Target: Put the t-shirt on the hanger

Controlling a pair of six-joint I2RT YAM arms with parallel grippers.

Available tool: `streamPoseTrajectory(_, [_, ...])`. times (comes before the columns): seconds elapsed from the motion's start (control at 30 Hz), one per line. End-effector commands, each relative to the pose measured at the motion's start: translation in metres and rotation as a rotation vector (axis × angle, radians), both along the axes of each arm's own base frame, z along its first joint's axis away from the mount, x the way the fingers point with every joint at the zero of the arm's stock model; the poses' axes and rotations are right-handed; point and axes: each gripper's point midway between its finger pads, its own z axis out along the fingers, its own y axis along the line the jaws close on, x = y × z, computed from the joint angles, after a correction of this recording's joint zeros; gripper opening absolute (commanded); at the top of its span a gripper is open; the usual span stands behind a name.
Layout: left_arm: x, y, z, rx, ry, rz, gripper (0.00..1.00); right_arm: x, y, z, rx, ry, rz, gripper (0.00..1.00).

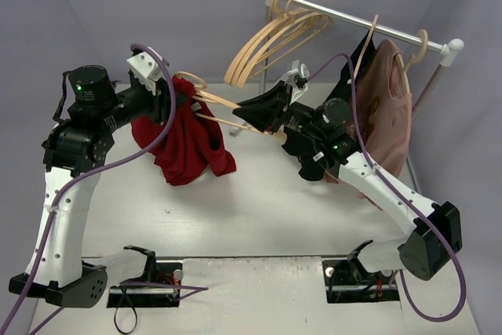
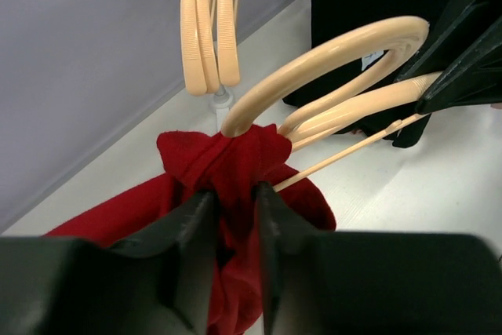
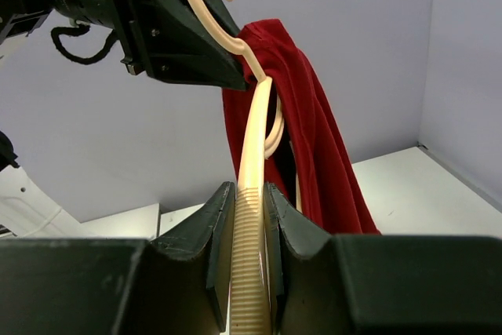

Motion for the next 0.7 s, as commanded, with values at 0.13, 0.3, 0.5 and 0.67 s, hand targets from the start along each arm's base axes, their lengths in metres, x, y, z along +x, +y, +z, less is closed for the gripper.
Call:
streamPoseTrajectory(0.13, [-0.005, 0.017, 0.017, 0.006, -0.096, 0.098, 0.41, -0.015, -0.008, 0.053, 0.146, -0.194, 0.003, 0.0])
streamPoseTrajectory(0.3, [-0.004, 0.028, 0.014, 0.024, -0.104, 0.158, 0.43, -0.009, -0.008, 0.047, 0.138, -0.178, 0.002, 0.0])
streamPoseTrajectory(0.5, [-0.005, 0.039, 0.016, 0.063, -0.126, 0.203, 0.43, -0.005, -0.009, 0.041, 0.127, -0.172, 0.004, 0.0])
streamPoseTrajectory(0.67, [-0.007, 0.046, 0.02, 0.134, -0.156, 0.208, 0.43, -0.006, -0.007, 0.035, 0.115, -0.167, 0.026, 0.0])
